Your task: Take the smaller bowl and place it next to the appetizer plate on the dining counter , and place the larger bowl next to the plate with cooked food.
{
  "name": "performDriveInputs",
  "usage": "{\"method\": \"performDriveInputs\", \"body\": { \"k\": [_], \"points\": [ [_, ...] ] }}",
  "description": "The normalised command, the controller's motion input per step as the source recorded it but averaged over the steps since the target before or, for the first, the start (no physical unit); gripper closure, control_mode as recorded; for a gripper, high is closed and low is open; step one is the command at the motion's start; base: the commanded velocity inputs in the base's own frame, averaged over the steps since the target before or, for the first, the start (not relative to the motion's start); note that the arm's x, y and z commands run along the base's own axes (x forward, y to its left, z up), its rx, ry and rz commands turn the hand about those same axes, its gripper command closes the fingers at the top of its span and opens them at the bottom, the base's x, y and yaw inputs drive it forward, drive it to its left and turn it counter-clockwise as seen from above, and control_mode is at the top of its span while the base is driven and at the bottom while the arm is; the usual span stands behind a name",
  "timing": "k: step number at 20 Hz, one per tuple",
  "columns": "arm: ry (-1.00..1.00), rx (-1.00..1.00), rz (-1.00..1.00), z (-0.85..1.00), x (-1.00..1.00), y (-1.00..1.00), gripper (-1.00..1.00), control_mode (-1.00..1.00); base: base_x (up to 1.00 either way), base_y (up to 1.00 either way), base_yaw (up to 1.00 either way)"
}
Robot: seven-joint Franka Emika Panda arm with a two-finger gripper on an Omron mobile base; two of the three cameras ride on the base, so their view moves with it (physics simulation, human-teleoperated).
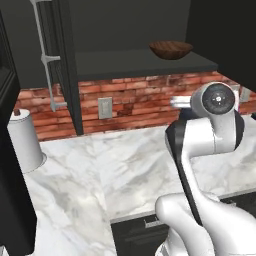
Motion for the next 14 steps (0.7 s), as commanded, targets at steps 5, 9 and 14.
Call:
{"method": "performDriveInputs", "body": {
  "k": [5,9,14],
  "points": [
    [0.00,0.39,-0.26,0.51,-0.37,0.00,-1.00,-1.00,0.00,0.00,0.00],
    [0.00,0.34,-0.04,0.38,-0.25,0.00,-1.00,-1.00,0.00,0.00,0.00],
    [-0.06,0.27,0.04,0.02,-0.03,0.00,-1.00,-1.00,0.00,0.00,0.00]
  ]
}}
